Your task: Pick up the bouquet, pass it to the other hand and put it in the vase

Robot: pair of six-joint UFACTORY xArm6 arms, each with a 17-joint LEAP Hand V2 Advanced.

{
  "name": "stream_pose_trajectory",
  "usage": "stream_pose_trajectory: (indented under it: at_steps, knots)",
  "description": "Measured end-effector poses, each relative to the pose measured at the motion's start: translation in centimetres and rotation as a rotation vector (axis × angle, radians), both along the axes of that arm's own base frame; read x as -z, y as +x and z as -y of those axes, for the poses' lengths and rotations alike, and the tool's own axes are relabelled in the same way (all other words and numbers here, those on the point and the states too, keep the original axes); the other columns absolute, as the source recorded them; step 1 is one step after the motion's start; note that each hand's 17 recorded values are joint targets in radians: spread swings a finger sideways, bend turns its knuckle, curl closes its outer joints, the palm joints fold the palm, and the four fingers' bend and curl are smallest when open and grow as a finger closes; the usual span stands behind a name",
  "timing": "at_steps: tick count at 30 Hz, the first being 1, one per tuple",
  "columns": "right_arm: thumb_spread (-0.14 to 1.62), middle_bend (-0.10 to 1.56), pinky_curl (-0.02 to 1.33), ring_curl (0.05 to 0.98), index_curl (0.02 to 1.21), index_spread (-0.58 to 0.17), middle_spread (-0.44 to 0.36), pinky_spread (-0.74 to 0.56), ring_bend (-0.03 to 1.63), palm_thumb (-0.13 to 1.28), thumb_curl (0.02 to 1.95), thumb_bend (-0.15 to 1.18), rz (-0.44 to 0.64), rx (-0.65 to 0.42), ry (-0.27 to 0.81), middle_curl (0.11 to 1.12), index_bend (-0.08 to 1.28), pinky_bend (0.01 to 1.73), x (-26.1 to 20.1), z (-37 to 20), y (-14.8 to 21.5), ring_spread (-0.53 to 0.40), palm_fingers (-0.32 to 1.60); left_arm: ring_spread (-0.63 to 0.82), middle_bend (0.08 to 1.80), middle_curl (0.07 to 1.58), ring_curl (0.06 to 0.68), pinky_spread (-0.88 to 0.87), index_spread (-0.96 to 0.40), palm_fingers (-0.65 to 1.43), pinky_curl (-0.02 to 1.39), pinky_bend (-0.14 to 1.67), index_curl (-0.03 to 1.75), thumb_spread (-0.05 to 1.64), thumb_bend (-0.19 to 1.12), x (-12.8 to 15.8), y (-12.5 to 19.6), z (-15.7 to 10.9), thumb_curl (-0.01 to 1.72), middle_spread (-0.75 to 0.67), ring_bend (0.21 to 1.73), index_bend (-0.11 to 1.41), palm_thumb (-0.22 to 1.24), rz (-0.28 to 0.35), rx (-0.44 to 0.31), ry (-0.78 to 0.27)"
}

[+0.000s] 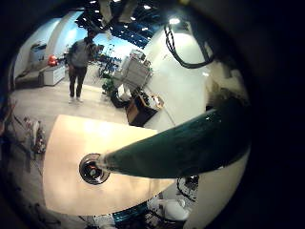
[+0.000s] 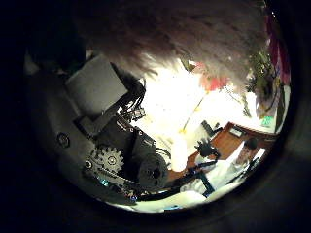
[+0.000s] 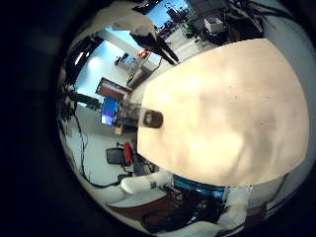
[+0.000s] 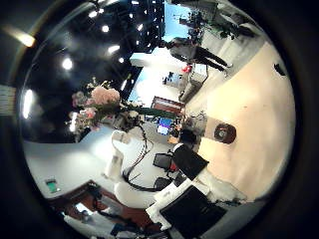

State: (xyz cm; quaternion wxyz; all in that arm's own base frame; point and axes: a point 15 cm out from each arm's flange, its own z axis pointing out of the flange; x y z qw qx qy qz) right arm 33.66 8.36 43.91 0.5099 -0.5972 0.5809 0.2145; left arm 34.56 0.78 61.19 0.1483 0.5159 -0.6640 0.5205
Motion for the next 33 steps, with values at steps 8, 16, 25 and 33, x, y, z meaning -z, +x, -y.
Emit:
stream_pose_trajectory:
  at_steps: [8,16,25,33]
  knots:
    - [1.0,0.35,0.36,0.237,0.34,-0.386,0.026,0.48,0.74,0.6,0.48,-0.03,-0.018,0.0,0.008,0.34,0.17,0.84,0.6,0.2,0.4,0.186,0.11,-0.38,1.3,0.78,0.565,-0.46,-0.66,1.12,0.75,1.43,1.07,1.05,-0.01,1.2,0.9,0.0,0.75,-0.42,1.52,0.83,0.92,-0.017,0.002,-0.018]
    - [1.0,0.33,0.33,0.222,0.32,-0.384,0.027,0.48,0.72,0.61,0.47,-0.03,-0.02,0.0,0.008,0.33,0.16,0.81,0.9,0.4,0.6,0.184,0.14,-0.38,1.31,0.78,0.564,-0.47,-0.67,1.12,0.77,1.41,1.09,1.05,-0.01,1.9,0.9,1.0,0.76,-0.42,1.52,0.81,0.91,-0.034,0.025,-0.042]
    - [1.0,0.31,0.31,0.213,0.3,-0.385,0.027,0.48,0.7,0.62,0.47,-0.03,-0.022,-0.003,0.01,0.34,0.16,0.8,1.0,0.4,0.6,0.185,0.16,-0.38,1.31,0.78,0.564,-0.47,-0.68,1.13,0.8,1.4,1.1,1.06,-0.01,3.7,1.1,1.0,0.76,-0.42,1.52,0.8,0.91,-0.073,0.026,-0.074]
    - [1.0,0.3,0.29,0.204,0.3,-0.385,0.027,0.48,0.69,0.62,0.47,-0.03,-0.024,-0.005,0.011,0.34,0.16,0.79,1.0,0.4,0.6,0.186,0.17,-0.38,1.31,0.77,0.563,-0.48,-0.69,1.13,0.81,1.38,1.11,1.06,-0.01,4.5,1.2,0.2,0.76,-0.42,1.52,0.79,0.92,-0.078,0.012,-0.083]
